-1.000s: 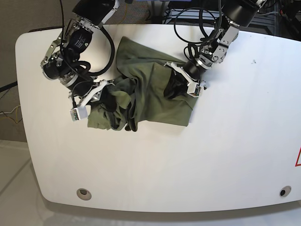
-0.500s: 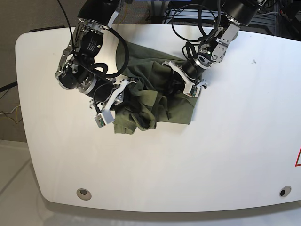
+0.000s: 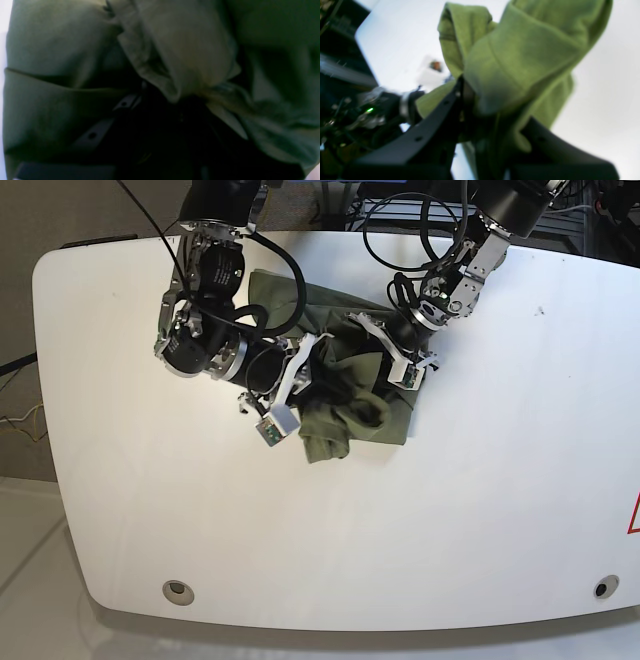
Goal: Fold the T-shirt properly
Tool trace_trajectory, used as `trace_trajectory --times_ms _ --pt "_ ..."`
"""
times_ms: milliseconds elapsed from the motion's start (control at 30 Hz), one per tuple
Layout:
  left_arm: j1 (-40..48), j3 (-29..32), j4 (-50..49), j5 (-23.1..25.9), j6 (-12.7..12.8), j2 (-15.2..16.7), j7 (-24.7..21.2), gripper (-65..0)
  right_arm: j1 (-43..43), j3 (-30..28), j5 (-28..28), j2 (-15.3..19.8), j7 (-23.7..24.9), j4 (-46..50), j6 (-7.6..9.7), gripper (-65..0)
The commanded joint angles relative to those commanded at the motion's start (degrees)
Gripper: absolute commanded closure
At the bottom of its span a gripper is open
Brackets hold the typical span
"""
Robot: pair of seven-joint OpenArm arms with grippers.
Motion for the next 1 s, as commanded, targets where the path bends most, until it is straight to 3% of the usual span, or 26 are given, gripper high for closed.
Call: trace_trajectory --times_ms 133,400,700,1000 --pt "-0.1 -0.2 0.0 0.0 0.0 1.0 0.0 -7.7 -0.8 -3.3 -2.5 0.0 0.3 -1.6 0.0 -0.1" --pt "-0.7 0.0 0.1 0.0 0.1 1.1 0.1 -7.7 -1.1 -8.6 -5.5 0.0 5.8 -7.6 0.0 -0.1" --pt "-0.2 -0.7 4.3 -0.1 0.4 0.9 0.1 -7.7 -0.4 -8.9 -8.1 0.3 8.8 -12.1 0.0 -0.1" --pt "2.2 -4.4 9.8 -0.1 1.8 0.9 0.2 -7.8 1.0 -8.8 -8.5 3.2 9.6 -12.2 0.0 -0.1"
